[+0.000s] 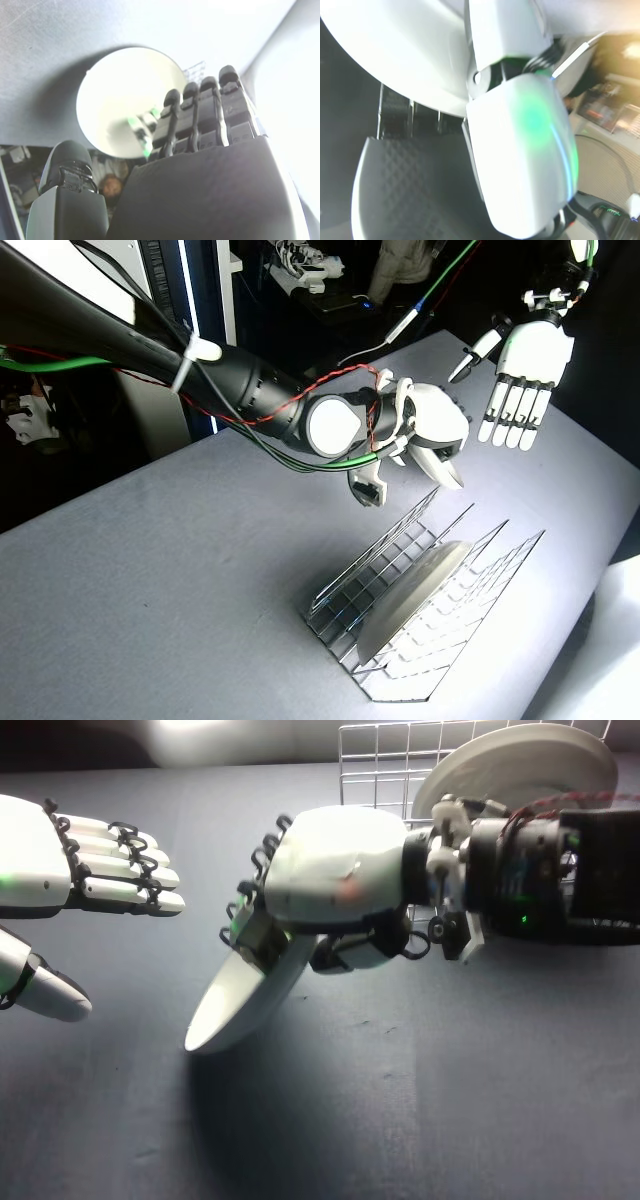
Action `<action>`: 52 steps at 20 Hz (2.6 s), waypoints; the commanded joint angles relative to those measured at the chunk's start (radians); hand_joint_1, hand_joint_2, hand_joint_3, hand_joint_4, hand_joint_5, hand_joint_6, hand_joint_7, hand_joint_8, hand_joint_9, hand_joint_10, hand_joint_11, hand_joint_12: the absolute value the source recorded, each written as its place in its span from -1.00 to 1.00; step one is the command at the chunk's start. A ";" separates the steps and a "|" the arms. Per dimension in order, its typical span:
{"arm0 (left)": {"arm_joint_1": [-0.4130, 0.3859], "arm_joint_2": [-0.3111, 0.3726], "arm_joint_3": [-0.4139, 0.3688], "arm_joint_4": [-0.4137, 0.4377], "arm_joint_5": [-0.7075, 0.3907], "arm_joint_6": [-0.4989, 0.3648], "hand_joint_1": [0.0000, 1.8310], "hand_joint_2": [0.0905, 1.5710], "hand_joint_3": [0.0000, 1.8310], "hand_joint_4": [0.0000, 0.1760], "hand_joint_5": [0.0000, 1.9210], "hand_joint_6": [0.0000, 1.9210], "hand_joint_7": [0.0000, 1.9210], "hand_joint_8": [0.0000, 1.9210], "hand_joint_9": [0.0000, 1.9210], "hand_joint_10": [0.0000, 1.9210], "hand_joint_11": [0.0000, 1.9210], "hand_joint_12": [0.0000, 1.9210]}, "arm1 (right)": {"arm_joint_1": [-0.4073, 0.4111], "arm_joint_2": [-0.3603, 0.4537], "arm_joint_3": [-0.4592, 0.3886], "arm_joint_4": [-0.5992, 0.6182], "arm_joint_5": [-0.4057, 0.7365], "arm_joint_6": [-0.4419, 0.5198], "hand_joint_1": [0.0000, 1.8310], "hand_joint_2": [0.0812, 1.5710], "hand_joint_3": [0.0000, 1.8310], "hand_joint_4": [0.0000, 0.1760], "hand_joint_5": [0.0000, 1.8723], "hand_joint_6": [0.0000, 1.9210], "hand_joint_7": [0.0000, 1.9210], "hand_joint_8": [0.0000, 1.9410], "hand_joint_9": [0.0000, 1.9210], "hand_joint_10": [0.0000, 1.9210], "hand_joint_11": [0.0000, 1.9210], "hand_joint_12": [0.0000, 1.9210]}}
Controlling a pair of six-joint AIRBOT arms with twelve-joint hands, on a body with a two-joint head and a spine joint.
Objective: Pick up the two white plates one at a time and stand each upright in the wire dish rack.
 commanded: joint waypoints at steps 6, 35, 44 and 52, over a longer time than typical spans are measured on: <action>-0.007 0.010 0.018 -0.041 -0.002 0.000 -1.00 0.38 -1.00 -1.00 -0.98 -1.00 -1.00 -1.00 -1.00 -1.00 -1.00 -1.00 | 0.059 0.066 -0.080 0.119 0.117 0.003 0.63 0.39 -1.00 -1.00 -0.03 0.11 -0.13 0.04 -0.02 0.07 -0.10 0.54; 0.007 0.009 0.017 -0.037 0.000 0.001 -1.00 0.39 -1.00 -1.00 -0.95 -1.00 -0.99 -1.00 -1.00 -1.00 -1.00 -1.00 | 0.224 0.231 -0.211 0.963 -0.070 0.046 0.62 0.42 -1.00 -1.00 -0.04 0.17 -0.20 0.15 -0.07 0.10 -0.15 0.58; 0.014 0.009 0.016 -0.036 0.000 0.001 -1.00 0.40 -1.00 -1.00 -0.96 -1.00 -0.99 -1.00 -1.00 -1.00 -1.00 -1.00 | 0.215 0.279 -0.185 0.992 -0.088 0.048 0.62 0.43 -1.00 -1.00 -0.03 0.19 -0.23 0.14 -0.10 0.13 -0.15 0.58; 0.016 0.010 0.015 -0.036 0.000 0.001 -1.00 0.39 -1.00 -1.00 -0.92 -0.99 -0.96 -0.99 -0.99 -0.99 -0.96 -0.98 | 0.138 0.300 -0.156 0.939 -0.081 0.045 0.61 0.45 -1.00 -1.00 -0.08 0.27 -0.28 0.21 -0.13 0.14 -0.11 0.56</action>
